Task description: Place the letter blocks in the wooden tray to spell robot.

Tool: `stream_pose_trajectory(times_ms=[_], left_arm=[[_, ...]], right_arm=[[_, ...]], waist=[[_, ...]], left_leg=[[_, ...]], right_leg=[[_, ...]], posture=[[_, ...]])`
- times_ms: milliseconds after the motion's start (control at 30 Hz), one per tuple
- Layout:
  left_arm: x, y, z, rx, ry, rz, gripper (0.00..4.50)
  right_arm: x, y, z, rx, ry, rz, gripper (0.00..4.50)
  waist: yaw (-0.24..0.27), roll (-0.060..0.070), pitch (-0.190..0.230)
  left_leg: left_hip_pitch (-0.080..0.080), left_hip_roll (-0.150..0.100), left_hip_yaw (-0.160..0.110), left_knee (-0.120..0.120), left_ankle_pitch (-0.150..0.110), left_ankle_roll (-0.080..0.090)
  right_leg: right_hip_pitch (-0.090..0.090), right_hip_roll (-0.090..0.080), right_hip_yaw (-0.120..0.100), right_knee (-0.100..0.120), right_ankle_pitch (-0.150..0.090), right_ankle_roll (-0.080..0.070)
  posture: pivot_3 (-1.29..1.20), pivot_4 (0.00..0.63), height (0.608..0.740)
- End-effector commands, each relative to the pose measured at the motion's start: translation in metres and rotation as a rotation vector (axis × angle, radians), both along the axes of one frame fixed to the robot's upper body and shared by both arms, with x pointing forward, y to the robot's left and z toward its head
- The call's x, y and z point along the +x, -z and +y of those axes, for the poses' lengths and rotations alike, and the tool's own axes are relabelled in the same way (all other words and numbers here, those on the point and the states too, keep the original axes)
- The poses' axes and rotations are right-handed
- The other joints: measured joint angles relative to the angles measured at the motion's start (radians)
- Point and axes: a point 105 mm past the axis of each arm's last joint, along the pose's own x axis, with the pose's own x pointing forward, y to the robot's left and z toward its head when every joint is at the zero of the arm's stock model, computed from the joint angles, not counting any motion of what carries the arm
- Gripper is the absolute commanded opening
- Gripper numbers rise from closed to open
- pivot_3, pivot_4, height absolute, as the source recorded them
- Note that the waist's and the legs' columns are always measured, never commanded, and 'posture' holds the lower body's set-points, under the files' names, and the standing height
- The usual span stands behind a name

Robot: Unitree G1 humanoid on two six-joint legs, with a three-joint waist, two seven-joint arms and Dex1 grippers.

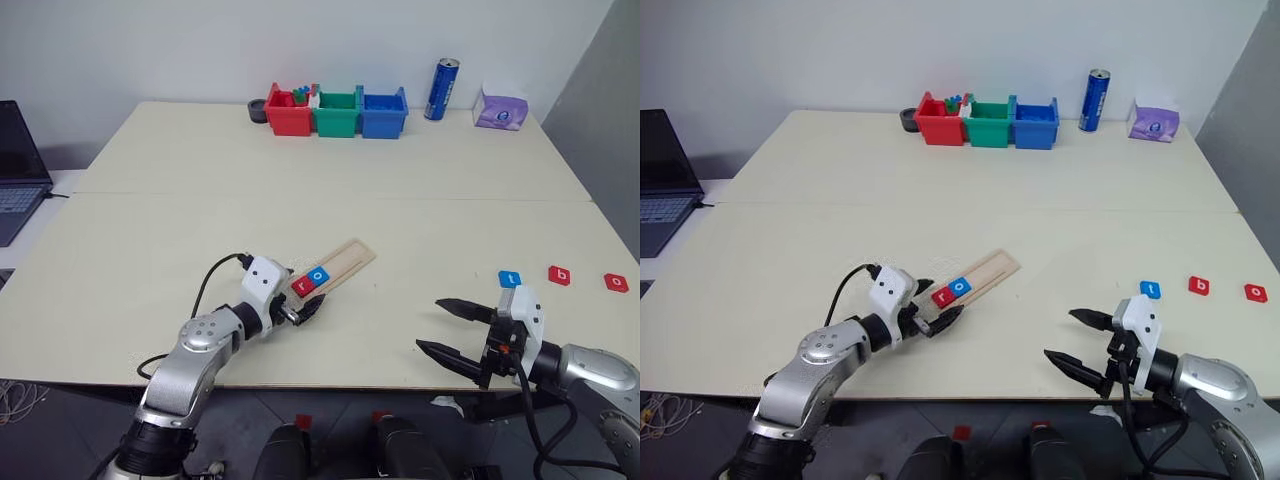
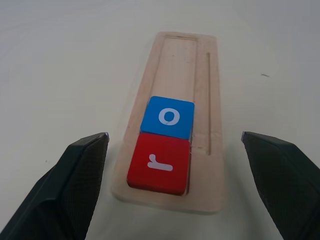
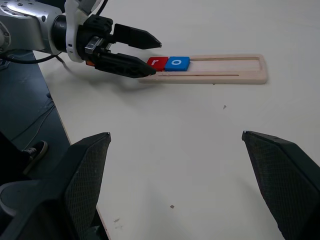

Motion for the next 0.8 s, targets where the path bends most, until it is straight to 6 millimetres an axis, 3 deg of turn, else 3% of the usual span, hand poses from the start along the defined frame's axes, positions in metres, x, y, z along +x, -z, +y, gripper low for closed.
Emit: stream_pose_trajectory(times_ms=[33, 267, 800], left_arm=[[0.002, -0.002, -0.007, -0.003, -0.004, -0.009, 4.50], [0.006, 0.003, -0.008, -0.045, -0.003, 0.052, 4.50], [0.013, 0.019, -0.007, 0.083, 0.173, 0.141, 4.50]], right_arm=[[-0.003, -0.011, 0.004, -0.003, -0.035, -0.046, 4.47], [-0.004, -0.015, 0.010, 0.005, -0.043, -0.056, 4.47], [-0.011, -0.018, 0.024, 0.023, -0.052, -0.042, 4.47]], waist=[[0.000, 0.000, 0.000], [0.000, 0.000, 0.000], [0.003, 0.000, 0.000]], left_leg=[[0.000, 0.000, 0.000, 0.000, 0.000, 0.000], [0.000, 0.000, 0.000, 0.000, 0.000, 0.000], [0.000, 0.000, 0.000, 0.001, 0.000, 0.000]], right_leg=[[0.000, 0.000, 0.000, 0.000, 0.000, 0.000], [0.000, 0.000, 0.000, 0.000, 0.000, 0.000], [0.000, 0.000, -0.001, 0.000, 0.000, 0.000]], posture=[[0.00, 0.150, 0.740], [0.00, 0.150, 0.740], [0.00, 0.150, 0.740]])
